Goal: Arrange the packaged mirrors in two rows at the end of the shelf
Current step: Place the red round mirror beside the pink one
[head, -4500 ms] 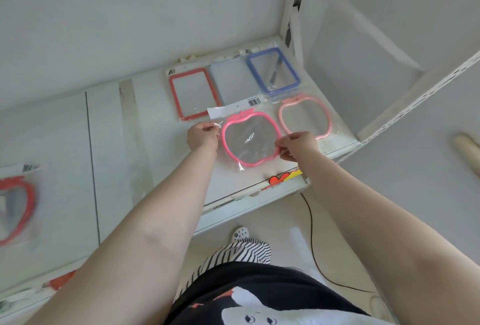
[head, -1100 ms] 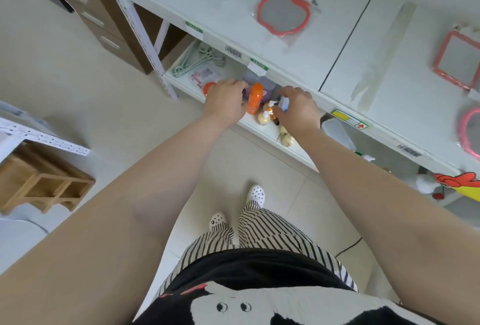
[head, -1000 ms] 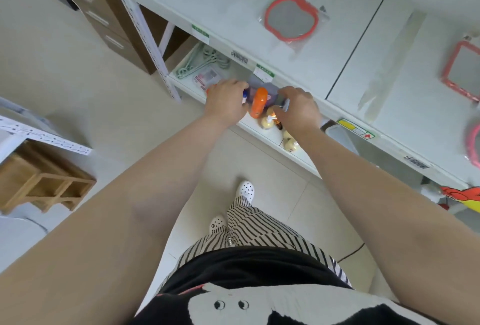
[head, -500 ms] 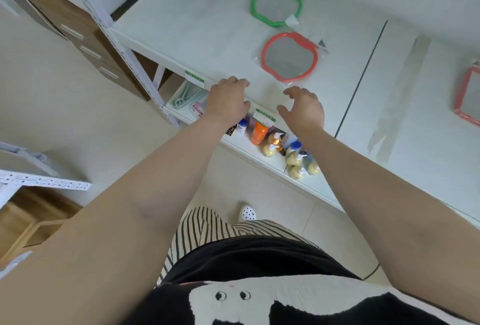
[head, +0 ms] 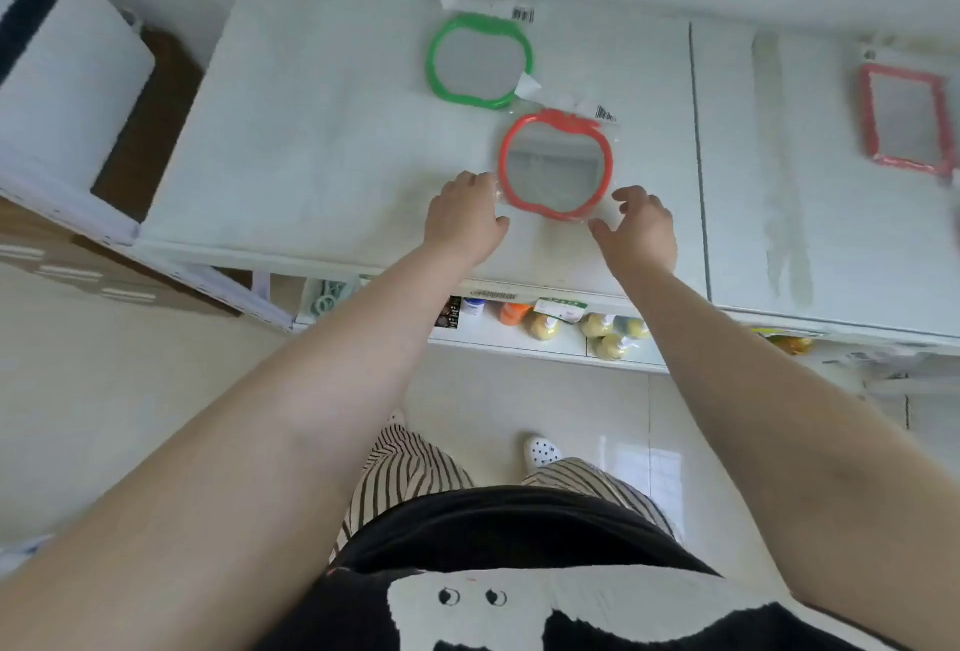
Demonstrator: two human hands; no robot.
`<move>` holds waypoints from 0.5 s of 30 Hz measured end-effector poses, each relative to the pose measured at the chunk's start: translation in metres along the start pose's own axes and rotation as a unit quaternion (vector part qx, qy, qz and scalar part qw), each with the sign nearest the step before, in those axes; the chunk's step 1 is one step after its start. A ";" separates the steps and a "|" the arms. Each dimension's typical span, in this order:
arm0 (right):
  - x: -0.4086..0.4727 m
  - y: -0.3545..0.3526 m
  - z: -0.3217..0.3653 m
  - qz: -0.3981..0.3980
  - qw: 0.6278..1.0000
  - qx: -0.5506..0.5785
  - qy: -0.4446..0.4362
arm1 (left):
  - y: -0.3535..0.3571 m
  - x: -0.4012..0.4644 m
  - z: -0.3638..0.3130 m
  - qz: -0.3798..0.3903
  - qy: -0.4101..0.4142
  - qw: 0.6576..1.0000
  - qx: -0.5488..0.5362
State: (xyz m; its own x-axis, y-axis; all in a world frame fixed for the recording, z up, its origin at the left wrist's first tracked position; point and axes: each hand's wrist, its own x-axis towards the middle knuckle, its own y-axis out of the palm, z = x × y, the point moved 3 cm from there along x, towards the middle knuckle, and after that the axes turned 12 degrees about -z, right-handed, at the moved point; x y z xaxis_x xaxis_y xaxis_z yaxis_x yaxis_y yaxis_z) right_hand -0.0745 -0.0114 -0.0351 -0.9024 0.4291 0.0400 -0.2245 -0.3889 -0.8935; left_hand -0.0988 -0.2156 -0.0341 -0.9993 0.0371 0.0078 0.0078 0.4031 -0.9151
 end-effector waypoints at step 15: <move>-0.020 0.010 0.022 -0.016 0.974 0.094 0.208 | 0.001 0.060 0.008 0.098 0.014 0.989 -0.113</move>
State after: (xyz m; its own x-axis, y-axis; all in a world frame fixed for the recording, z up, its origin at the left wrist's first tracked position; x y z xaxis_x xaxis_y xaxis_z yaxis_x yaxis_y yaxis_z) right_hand -0.0672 -0.0415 -0.0349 -0.6759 0.7208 -0.1534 -0.3477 -0.4955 -0.7960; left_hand -0.1588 -0.2204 -0.0384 -0.9765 0.1585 -0.1461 0.2118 0.5793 -0.7871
